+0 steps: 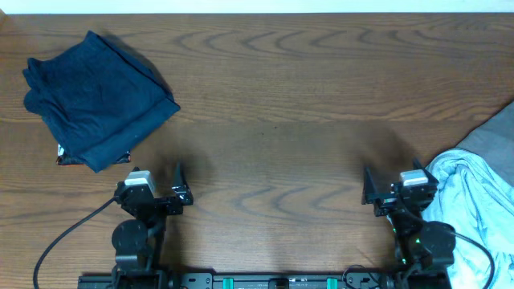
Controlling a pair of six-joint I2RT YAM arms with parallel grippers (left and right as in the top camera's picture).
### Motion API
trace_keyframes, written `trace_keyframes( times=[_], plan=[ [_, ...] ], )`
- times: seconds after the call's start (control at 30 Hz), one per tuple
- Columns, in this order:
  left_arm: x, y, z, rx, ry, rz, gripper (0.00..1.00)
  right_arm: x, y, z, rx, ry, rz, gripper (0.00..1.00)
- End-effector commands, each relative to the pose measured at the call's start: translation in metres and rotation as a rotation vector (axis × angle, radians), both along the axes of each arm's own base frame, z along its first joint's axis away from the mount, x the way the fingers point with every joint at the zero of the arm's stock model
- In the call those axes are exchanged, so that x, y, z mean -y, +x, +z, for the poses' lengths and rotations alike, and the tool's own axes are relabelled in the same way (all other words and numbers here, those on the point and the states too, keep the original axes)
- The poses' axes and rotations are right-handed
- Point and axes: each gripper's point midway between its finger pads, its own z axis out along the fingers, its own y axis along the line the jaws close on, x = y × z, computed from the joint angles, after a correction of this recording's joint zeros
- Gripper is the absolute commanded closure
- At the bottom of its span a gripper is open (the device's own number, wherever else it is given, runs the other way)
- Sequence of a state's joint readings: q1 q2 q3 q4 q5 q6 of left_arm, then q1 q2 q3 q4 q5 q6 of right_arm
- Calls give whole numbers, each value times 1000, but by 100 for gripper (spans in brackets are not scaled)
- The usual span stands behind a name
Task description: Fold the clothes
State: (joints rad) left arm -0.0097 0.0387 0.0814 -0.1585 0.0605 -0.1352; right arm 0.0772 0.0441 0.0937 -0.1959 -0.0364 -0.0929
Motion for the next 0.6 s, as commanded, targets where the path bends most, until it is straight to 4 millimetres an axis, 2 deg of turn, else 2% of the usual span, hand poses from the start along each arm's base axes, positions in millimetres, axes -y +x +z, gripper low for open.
trace_keyframes(
  times=[0.0, 0.13, 0.23, 0.43, 0.57],
  plan=[
    [3, -2, 34, 14, -22, -10, 2, 12, -3, 34, 0, 25, -74, 1],
    [2, -3, 50, -105, -19, -8, 2, 19, 0, 45, -151, 60, -133, 1],
    [2, 0, 55, -223, -17, -7, 2, 19, 4, 42, -319, 59, -147, 1],
    [3, 4, 53, -479, -13, -6, 2, 25, 8, 10, -733, -31, -195, 1],
    [3, 9, 44, -584, -13, -4, 2, 12, 20, -9, -879, -11, -140, 1]
  ],
)
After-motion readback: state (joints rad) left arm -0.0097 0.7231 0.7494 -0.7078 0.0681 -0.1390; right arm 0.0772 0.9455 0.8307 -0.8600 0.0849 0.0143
